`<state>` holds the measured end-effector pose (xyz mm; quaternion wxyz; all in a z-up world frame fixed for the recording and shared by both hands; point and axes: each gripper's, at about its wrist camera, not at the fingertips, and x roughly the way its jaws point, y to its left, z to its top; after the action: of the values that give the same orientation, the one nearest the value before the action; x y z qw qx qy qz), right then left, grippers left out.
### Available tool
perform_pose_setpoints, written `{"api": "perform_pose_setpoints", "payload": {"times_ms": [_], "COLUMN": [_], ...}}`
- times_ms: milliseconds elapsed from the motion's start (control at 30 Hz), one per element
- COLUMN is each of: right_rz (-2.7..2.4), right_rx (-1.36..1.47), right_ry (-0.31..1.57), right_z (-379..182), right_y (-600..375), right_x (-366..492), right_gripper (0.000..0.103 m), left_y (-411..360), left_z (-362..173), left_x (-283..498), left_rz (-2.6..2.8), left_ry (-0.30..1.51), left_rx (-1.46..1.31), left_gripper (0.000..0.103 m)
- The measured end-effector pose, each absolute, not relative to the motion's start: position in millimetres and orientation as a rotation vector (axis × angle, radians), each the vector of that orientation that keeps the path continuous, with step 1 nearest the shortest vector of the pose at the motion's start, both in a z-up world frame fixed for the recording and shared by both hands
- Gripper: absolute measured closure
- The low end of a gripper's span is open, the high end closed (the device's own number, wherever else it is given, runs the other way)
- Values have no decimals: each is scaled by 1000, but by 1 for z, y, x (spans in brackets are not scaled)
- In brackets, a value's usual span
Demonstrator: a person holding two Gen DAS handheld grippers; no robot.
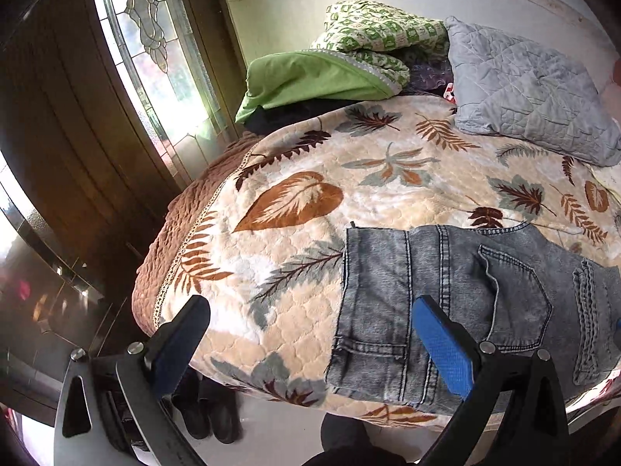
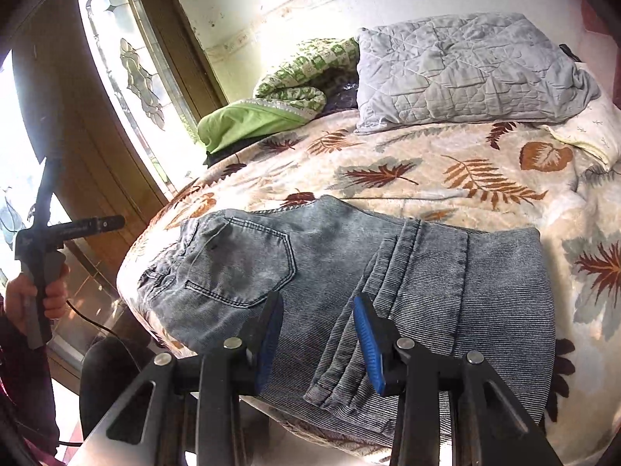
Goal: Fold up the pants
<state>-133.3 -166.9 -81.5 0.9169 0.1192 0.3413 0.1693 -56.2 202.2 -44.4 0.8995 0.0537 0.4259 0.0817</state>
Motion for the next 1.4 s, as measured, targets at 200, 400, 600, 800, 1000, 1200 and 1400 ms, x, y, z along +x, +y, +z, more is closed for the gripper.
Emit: {"api": "perform_pose_setpoints", "payload": {"times_ms": [200, 400, 600, 800, 1000, 1200, 1400], "right_rz": [368, 360, 350, 346, 344, 348, 351], "right_rx": [270, 266, 279, 267, 264, 261, 254], "right_ry": [690, 699, 727, 732, 743, 739, 748], "right_z": [-77, -78, -83, -85, -87, -87, -88], "right_y": [-166, -164, -166, -165, -165, -163, -161], "right_x": [-137, -138, -132, -131, -128, -129, -129], "right_gripper": [62, 62, 62, 62, 62, 62, 62], "left_y": [244, 267, 264, 261, 244, 239, 243], "left_z": [-84, -126, -155, -173, -164, -176, -185], "left_x": [-54, -59, -56, -53, -52, -47, -44], "left_rz": [180, 70, -16, -106, -205, -217, -233], "left_ry": [1046, 1186, 1249, 1282, 1269, 1305, 1283], "left_rx": [-61, -430, -595, -775, -815, -856, -917], "left_gripper": [0, 0, 0, 0, 6, 22, 31]}}
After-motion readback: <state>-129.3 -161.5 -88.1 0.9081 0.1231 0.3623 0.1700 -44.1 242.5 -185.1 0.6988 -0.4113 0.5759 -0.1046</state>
